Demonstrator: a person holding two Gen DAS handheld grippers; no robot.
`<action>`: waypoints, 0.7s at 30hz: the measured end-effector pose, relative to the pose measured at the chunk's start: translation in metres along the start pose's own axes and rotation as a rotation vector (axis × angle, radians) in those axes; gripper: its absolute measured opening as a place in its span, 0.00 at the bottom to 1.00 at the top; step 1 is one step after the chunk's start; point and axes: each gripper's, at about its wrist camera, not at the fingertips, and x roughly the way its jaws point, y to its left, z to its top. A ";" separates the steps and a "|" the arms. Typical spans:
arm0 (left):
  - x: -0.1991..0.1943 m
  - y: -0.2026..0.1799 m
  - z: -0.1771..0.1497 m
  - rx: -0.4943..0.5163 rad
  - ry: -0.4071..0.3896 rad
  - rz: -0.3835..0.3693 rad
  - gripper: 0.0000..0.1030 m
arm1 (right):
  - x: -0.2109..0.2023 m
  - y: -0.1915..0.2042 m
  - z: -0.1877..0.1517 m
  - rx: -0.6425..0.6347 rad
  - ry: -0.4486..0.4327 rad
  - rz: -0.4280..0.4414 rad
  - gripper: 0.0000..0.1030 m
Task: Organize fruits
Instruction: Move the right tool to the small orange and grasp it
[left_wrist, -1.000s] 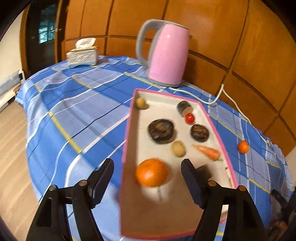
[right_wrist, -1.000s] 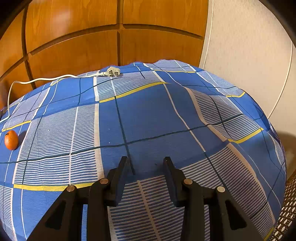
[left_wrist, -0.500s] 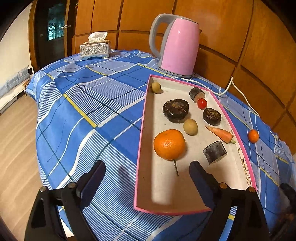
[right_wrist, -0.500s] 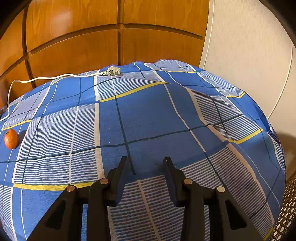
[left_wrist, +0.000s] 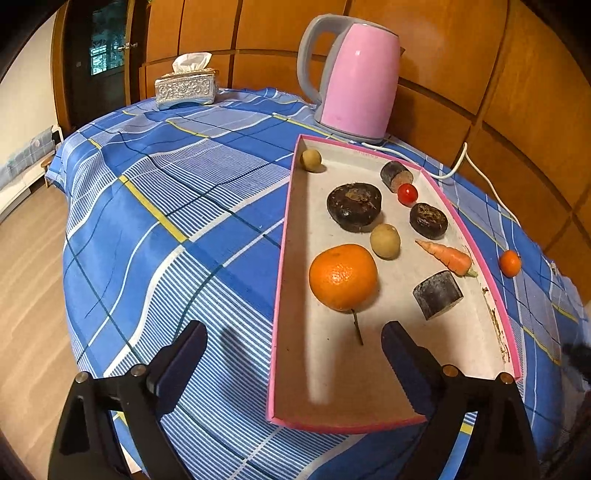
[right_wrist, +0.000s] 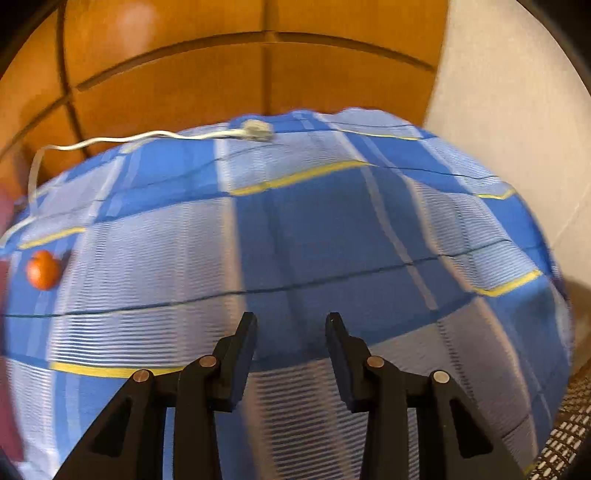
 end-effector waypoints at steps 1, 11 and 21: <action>0.001 -0.001 0.000 0.004 0.001 0.000 0.93 | -0.004 0.010 0.003 -0.023 -0.004 0.057 0.38; 0.005 0.001 -0.001 -0.004 0.021 -0.004 0.93 | -0.015 0.120 0.037 -0.232 0.038 0.525 0.62; 0.010 0.004 -0.004 -0.008 0.045 0.000 0.93 | 0.031 0.192 0.046 -0.367 0.152 0.456 0.37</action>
